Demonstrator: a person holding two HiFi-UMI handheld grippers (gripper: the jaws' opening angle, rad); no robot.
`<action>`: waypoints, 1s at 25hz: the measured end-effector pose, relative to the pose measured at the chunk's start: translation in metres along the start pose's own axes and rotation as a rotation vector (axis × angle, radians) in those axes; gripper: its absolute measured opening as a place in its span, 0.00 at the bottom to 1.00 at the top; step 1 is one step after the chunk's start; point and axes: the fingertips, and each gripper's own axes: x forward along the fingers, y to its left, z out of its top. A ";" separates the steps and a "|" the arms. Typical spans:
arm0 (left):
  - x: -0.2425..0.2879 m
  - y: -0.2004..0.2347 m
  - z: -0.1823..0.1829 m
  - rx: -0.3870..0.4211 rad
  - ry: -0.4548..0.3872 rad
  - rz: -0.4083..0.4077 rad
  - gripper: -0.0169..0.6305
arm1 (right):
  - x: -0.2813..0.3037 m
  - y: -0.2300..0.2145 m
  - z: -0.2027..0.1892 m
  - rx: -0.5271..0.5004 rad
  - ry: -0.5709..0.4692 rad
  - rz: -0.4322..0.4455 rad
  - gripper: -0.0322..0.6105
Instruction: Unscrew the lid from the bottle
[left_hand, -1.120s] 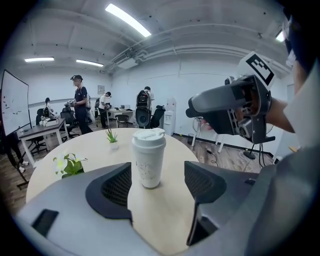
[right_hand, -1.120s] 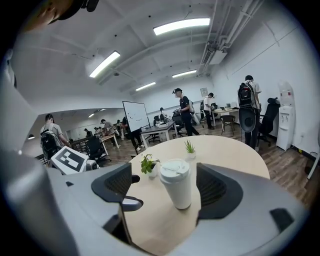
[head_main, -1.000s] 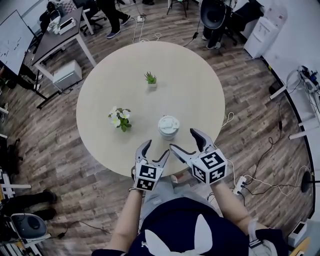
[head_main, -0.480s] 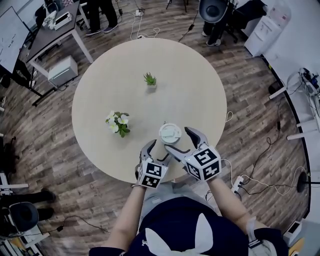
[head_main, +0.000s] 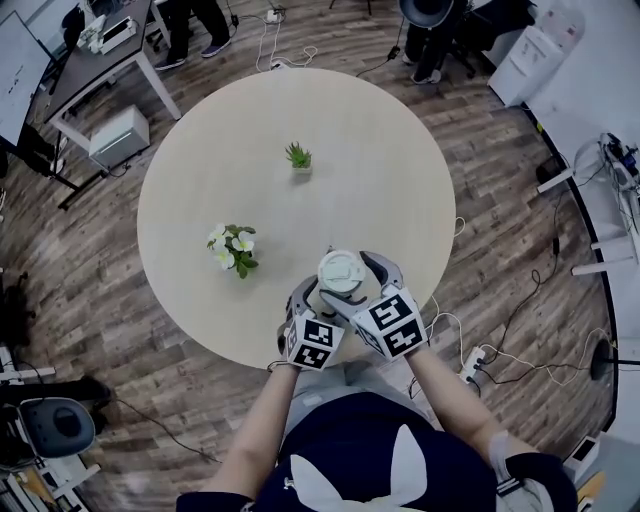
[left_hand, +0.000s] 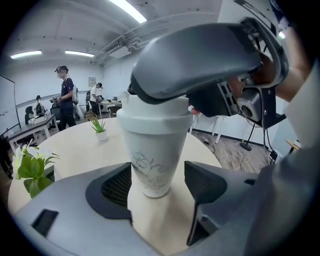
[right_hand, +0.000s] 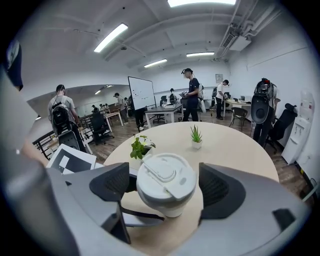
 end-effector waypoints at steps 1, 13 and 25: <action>0.002 0.001 -0.001 0.001 0.001 0.006 0.52 | 0.002 0.000 -0.001 -0.003 0.009 -0.003 0.71; 0.018 0.005 -0.009 0.003 0.083 0.015 0.52 | 0.008 0.000 -0.010 -0.006 0.036 -0.064 0.67; 0.015 0.005 -0.012 0.014 0.084 0.002 0.52 | 0.006 0.000 -0.013 -0.098 0.057 0.047 0.65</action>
